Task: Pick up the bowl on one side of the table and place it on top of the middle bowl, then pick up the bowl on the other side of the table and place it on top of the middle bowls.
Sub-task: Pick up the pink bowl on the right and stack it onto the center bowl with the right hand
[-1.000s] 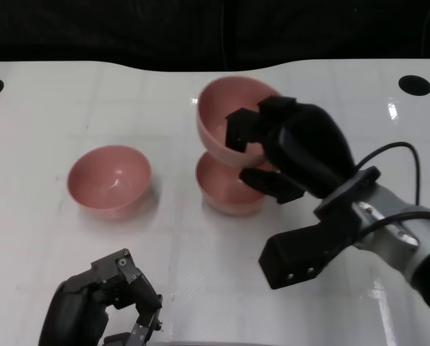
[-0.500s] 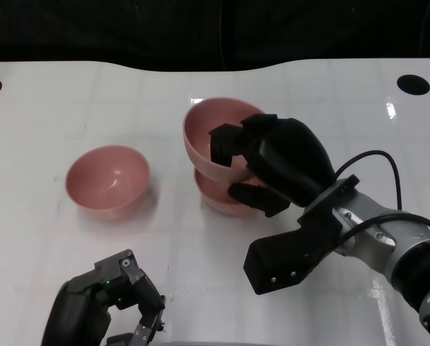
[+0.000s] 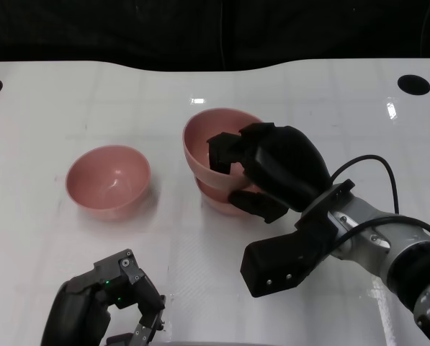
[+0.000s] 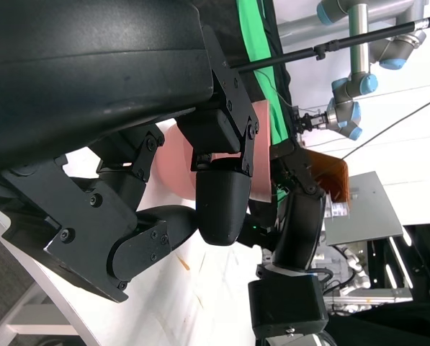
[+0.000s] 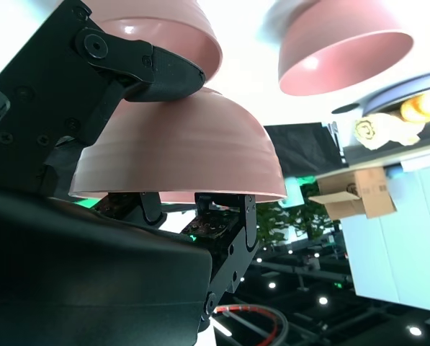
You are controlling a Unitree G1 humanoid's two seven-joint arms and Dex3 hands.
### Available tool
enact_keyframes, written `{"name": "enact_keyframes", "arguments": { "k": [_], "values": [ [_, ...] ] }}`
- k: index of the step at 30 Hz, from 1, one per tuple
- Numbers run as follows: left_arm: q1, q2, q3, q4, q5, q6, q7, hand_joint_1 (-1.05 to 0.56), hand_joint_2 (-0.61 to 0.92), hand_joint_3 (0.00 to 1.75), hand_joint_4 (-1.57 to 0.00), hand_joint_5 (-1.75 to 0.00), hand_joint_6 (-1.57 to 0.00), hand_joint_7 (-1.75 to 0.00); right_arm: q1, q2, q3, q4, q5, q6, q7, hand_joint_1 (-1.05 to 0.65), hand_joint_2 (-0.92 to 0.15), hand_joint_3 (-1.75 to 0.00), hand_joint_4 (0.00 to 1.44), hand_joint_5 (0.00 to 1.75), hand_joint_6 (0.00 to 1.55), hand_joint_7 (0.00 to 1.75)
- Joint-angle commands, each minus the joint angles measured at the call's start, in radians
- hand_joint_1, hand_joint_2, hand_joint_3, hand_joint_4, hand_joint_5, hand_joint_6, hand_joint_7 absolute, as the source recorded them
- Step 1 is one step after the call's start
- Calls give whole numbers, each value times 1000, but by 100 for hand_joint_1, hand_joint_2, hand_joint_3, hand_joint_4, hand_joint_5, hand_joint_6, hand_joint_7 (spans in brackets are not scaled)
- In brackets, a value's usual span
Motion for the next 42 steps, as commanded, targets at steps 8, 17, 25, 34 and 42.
{"name": "enact_keyframes", "arguments": {
  "k": [8, 17, 25, 34, 42],
  "values": [
    [12, 7, 0, -13, -8, -10, 0, -16, 55, 106, -82, -159, -81, -137, -45, 7, 27, 106, -1, 58, 7, -19, -40, -115, 90, 175, 70, 175],
    [11, 7, 0, -9, -10, -9, 2, -16, 55, 106, -82, -159, -81, -136, -63, 14, 41, 168, -3, 103, 21, -22, -46, -109, 88, 175, 67, 175],
    [17, 7, -4, -19, -12, -1, 4, -17, 57, 100, -82, -159, -82, -135, -66, 25, 46, 197, 0, 136, 31, -23, -50, -97, 88, 175, 66, 175],
    [18, 4, -8, -24, -2, 1, 10, -17, 58, 97, -82, -159, -82, -136, -59, 31, 35, 206, 24, 111, 52, -23, -53, -94, 87, 175, 65, 175],
    [11, 0, -11, -20, 12, 1, 22, -19, 56, 100, -84, -159, -83, -136, -66, 47, 31, 186, 40, 63, 36, -20, -53, -94, 88, 175, 69, 175]
  ]
}}
